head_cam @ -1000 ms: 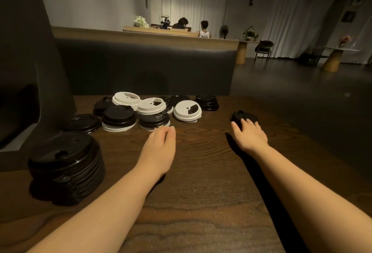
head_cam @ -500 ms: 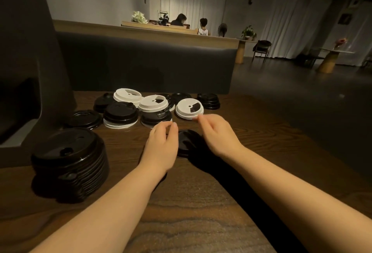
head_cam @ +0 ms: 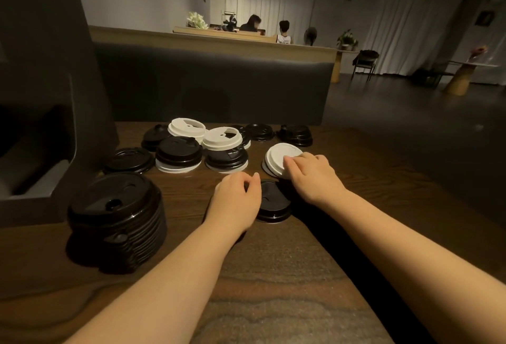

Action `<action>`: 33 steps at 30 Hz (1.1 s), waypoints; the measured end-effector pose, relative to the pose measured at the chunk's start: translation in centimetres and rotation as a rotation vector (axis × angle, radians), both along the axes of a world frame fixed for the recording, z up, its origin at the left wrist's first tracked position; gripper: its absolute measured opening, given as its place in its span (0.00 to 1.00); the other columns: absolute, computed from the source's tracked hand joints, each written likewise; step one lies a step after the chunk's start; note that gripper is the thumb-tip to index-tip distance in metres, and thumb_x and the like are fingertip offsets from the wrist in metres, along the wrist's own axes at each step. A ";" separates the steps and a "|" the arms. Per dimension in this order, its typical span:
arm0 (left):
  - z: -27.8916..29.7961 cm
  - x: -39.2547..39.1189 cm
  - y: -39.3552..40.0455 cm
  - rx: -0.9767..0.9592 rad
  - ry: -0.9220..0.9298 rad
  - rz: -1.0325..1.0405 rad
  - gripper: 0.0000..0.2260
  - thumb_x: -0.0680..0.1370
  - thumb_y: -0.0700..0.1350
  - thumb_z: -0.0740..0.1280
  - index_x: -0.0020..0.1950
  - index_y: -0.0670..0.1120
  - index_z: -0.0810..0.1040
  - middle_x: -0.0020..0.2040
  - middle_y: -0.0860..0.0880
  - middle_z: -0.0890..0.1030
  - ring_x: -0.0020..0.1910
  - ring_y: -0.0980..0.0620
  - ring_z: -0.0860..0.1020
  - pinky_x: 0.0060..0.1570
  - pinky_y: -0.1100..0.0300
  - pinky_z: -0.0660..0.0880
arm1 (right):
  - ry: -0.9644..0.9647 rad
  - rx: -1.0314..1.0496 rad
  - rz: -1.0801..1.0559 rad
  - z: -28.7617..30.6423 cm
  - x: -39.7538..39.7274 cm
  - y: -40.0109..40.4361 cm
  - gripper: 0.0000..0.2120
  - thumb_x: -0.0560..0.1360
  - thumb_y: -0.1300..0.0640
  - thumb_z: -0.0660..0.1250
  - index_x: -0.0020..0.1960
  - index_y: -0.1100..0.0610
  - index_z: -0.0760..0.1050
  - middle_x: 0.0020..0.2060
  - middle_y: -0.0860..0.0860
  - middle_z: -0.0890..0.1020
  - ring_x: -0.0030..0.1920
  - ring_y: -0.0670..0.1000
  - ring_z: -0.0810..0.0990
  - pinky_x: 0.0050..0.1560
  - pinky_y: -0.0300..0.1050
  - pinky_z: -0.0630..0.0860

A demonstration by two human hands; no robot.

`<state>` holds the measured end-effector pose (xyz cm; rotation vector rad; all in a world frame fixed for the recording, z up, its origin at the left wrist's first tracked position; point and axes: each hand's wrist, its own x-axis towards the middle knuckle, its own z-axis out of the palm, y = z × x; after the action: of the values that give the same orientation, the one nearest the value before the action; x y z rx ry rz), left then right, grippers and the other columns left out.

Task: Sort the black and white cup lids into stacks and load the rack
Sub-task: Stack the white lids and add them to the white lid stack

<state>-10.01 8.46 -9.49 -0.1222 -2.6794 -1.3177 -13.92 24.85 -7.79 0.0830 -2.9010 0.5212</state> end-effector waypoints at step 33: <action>0.3 2.4 -3.2 -0.187 -0.032 0.011 0.22 0.79 0.51 0.64 0.72 0.53 0.65 0.77 0.51 0.58 0.76 0.49 0.52 0.74 0.49 0.51 | 0.024 0.043 0.094 3.0 2.2 0.0 0.27 0.80 0.43 0.55 0.39 0.64 0.78 0.41 0.57 0.78 0.41 0.56 0.77 0.44 0.49 0.73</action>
<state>-7.61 5.25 -9.21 -0.1084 -2.8212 -1.0725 -11.72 24.88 -4.78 0.2317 -2.8961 0.4693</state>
